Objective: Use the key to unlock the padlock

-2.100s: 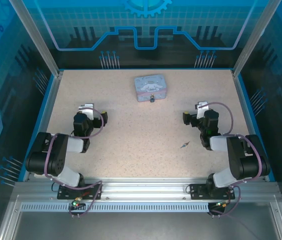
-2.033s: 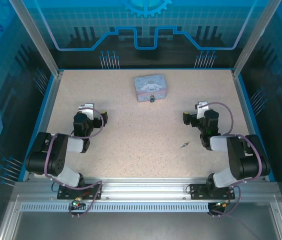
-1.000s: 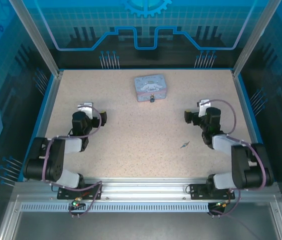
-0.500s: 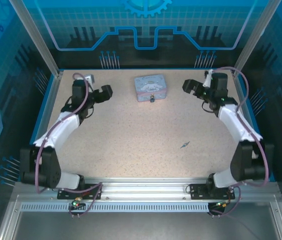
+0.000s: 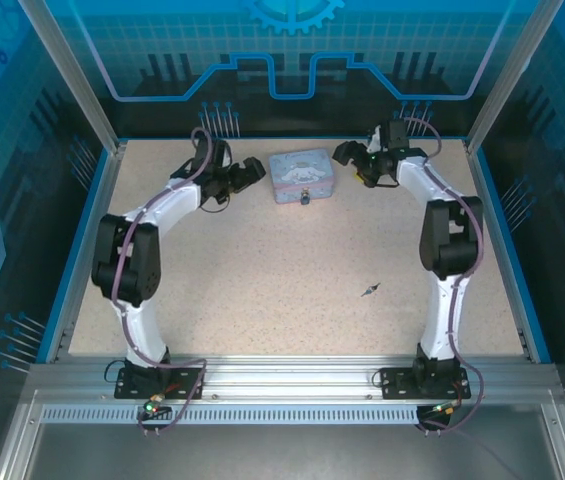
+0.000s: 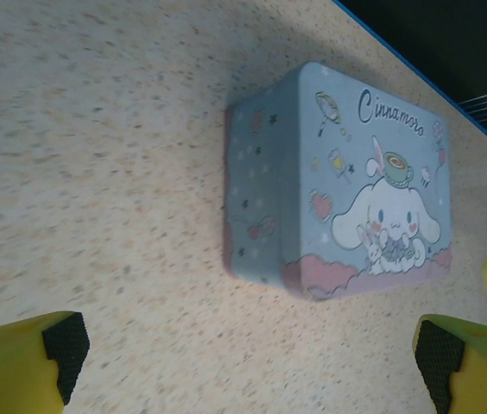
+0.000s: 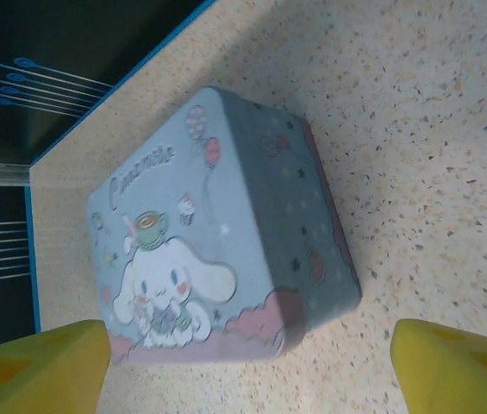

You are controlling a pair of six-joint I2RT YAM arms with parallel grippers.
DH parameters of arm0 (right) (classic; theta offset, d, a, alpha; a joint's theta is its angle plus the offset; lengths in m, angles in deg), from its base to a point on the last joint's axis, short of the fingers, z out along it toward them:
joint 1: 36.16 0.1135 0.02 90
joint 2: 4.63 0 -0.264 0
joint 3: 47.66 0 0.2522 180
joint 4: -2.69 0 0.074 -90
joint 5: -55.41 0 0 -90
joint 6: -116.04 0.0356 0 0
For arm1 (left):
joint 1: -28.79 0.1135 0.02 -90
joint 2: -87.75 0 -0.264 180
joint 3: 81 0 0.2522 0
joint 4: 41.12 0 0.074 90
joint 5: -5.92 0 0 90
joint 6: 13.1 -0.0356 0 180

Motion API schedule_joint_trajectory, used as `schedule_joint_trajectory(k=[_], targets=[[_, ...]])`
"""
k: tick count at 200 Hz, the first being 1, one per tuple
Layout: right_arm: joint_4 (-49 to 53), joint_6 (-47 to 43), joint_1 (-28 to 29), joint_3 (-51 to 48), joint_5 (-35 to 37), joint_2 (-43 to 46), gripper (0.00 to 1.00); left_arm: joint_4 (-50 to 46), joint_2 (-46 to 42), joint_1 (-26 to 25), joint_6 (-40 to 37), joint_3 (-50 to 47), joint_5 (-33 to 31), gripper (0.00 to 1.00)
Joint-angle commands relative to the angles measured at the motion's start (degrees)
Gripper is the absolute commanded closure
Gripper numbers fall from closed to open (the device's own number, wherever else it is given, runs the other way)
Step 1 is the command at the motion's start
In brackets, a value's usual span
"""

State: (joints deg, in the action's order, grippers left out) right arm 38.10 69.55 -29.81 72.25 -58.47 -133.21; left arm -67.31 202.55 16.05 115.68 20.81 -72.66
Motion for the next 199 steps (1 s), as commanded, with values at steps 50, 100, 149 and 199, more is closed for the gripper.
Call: schedule_joint_trajectory(k=[50, 100, 149, 199], targets=[[3.08, 1.45, 2.29, 13.60, -5.16, -10.89, 0.19, -0.06, 15.73, -2.17, 5.83, 18.46, 8.03, 0.01], [4.37, 1.55, 3.56, 16.20, -6.48, -12.17, 0.23, -1.35, 21.12, -3.87, 6.72, 25.66, 9.67, 0.01], [3.84, -0.26, 5.37, 9.94, -6.90, -5.82, 0.27, -1.80, 17.29, -5.14, 4.46, 21.65, 9.55, 0.01], [-0.71, 0.44, 8.24, -6.17, -5.60, 6.63, 0.28, 2.54, 7.11, -7.20, 3.47, 6.96, 8.32, 0.01]])
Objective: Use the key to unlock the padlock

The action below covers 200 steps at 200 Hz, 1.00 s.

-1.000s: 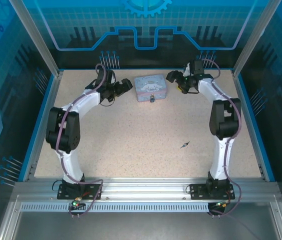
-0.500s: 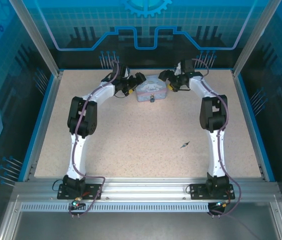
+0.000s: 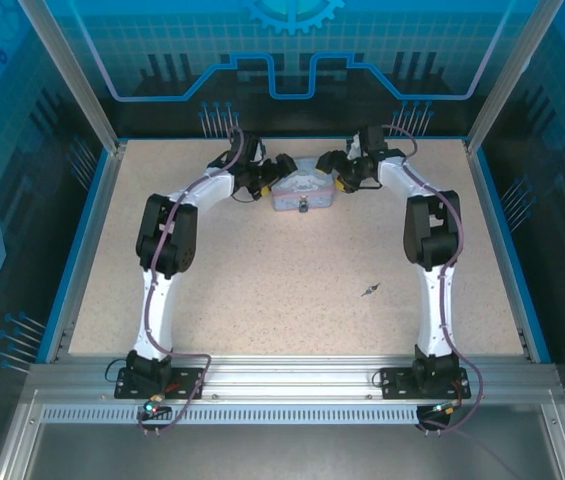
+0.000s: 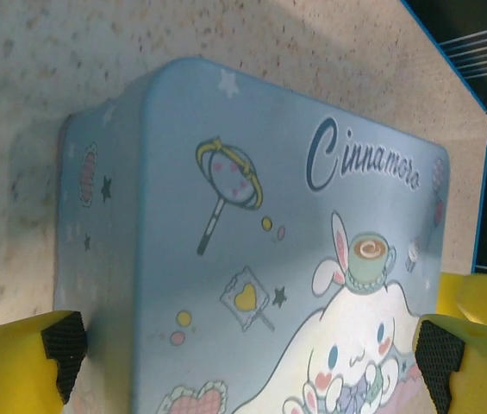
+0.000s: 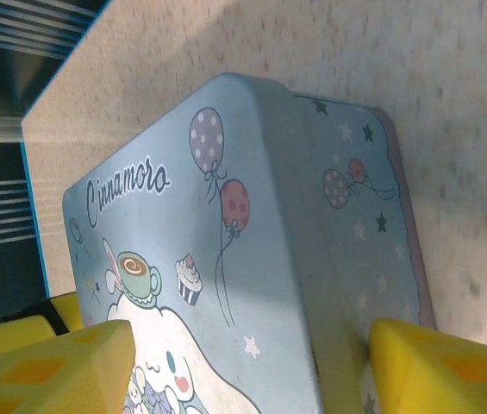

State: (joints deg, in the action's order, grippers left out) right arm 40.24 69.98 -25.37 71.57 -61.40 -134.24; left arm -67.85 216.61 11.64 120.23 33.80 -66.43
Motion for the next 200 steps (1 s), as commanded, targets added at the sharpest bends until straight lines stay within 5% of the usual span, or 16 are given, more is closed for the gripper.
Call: schedule_joint_trajectory(k=[1, 87, 152, 200], targets=[[-2.91, 0.00, 3.85, -5.73, -2.66, 7.94, 0.28, 3.15, -7.25, -2.84, -1.07, -6.37, 2.06, 0.01], [-4.51, 3.04, 12.25, -30.30, 3.67, 27.67, 0.23, 12.45, -32.35, -8.04, 1.66, -38.31, -4.29, 0.01], [-7.44, 10.44, 15.05, -44.53, 9.76, 33.25, 0.15, 14.24, -38.42, -11.06, 3.68, -46.47, -7.46, 0.01], [-4.13, 10.84, 14.87, -42.32, 12.78, 32.65, 0.07, 15.93, -38.56, -11.31, 4.64, -48.07, -7.81, 0.01]])
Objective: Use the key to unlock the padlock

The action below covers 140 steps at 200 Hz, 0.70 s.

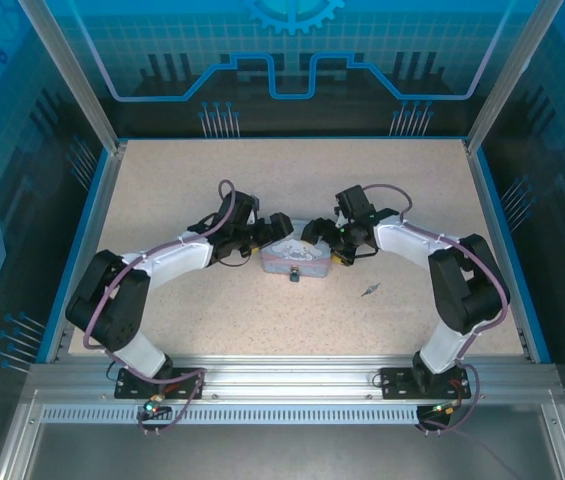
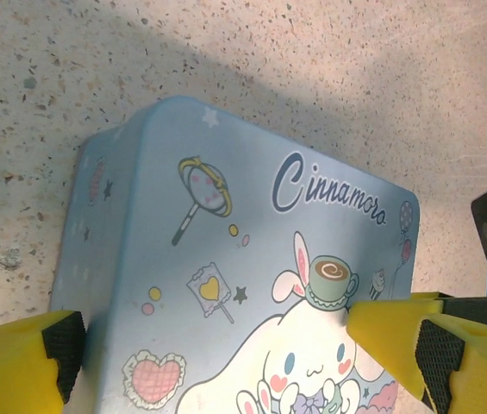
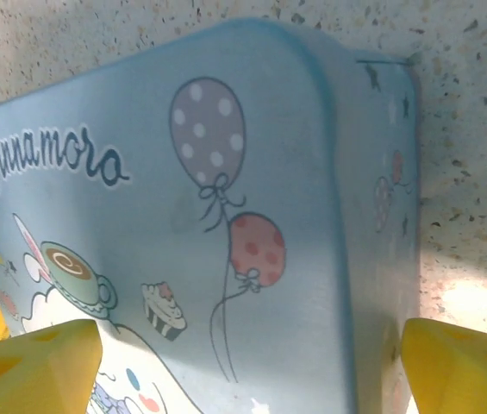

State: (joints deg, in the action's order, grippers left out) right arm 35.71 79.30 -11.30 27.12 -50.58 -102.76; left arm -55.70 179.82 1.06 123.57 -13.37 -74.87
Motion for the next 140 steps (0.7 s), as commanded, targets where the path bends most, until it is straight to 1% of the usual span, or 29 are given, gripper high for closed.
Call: schedule_joint_trajectory(k=[1, 22, 55, 76, 91, 100, 140], targets=[[0.41, 1.47, 0.76, 2.16, 2.03, 1.22, 0.07, 3.79, -1.84, -0.78, 1.35, -0.97, 0.59, 0.01], [1.27, 1.32, 0.71, 3.42, 3.17, 1.32, 0.07, 5.32, -2.58, -1.33, 1.93, -2.53, 0.62, 0.01], [1.56, 1.17, 0.63, 5.65, 2.50, -0.31, 0.07, 7.48, -4.32, -1.89, 3.11, -5.74, -0.32, 0.01], [2.26, 1.16, 0.60, 6.48, 2.99, -1.53, 0.06, 6.62, -5.12, -1.85, 2.32, -6.28, -1.77, 0.01], [2.49, 1.33, 0.54, 6.49, 3.88, -1.71, 0.04, 5.52, -4.82, -1.58, 0.97, -5.43, -2.04, 0.01], [2.76, 1.32, 0.45, 6.48, 4.81, -1.47, 0.00, 3.66, -4.26, -1.23, 0.17, -4.23, -2.56, 0.01], [7.37, -0.19, -0.48, 6.16, 12.03, 3.46, 0.00, -0.08, -4.80, 2.34, -2.68, -2.57, -5.25, 0.01]])
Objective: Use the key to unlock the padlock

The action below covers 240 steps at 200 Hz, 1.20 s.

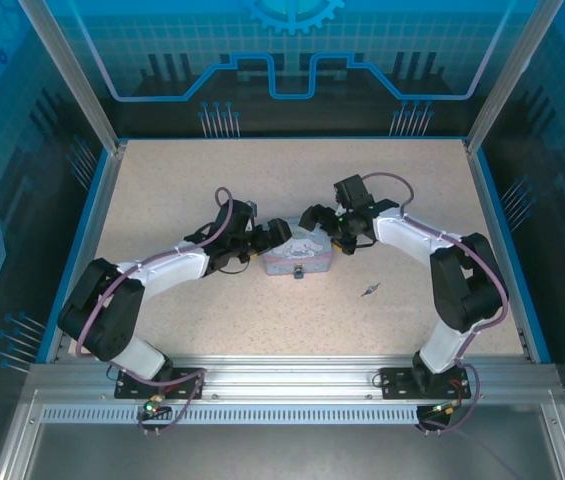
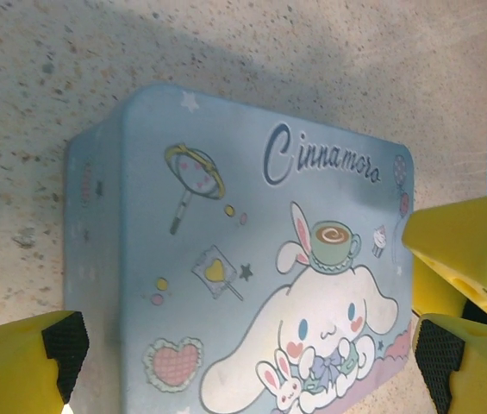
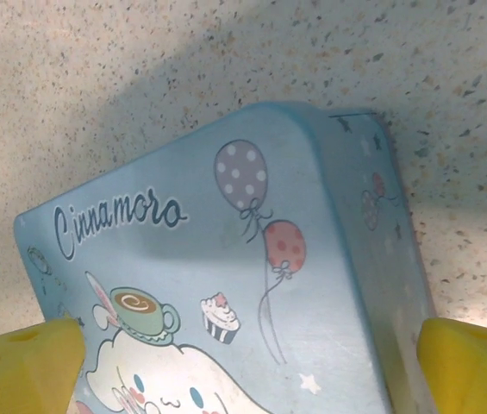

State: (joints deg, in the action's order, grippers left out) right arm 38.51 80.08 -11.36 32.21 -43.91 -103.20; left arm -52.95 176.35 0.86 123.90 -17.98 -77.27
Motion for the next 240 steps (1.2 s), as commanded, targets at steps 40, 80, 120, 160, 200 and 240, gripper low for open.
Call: schedule_joint_trajectory(k=[40, 80, 120, 160, 200, 240], targets=[[7.91, -3.12, -3.87, -3.61, 7.04, 12.47, 0.00, -5.83, -6.23, 5.42, -6.51, 2.16, -3.36, 0.01], [15.02, -3.65, -5.23, -10.85, 10.05, 21.26, 0.03, -12.21, -12.25, 5.33, 0.02, -0.60, -11.06, 0.01], [18.38, -0.30, -5.99, -18.43, 12.18, 24.44, 0.19, -9.07, -17.08, 5.51, 1.88, -7.42, -5.35, 0.01], [19.51, 4.11, -6.28, -22.69, 15.74, 23.55, 0.35, -5.06, -21.30, 5.66, 9.05, -13.50, -3.28, 0.01], [19.43, 4.06, -6.34, -21.79, 16.22, 20.24, 0.47, 4.11, -24.15, 5.69, 17.02, -18.01, -2.15, 0.01], [19.27, 4.85, -6.34, -20.68, 16.70, 17.79, 0.49, -3.28, -24.83, 5.94, 12.33, -11.74, 0.43, 0.01]])
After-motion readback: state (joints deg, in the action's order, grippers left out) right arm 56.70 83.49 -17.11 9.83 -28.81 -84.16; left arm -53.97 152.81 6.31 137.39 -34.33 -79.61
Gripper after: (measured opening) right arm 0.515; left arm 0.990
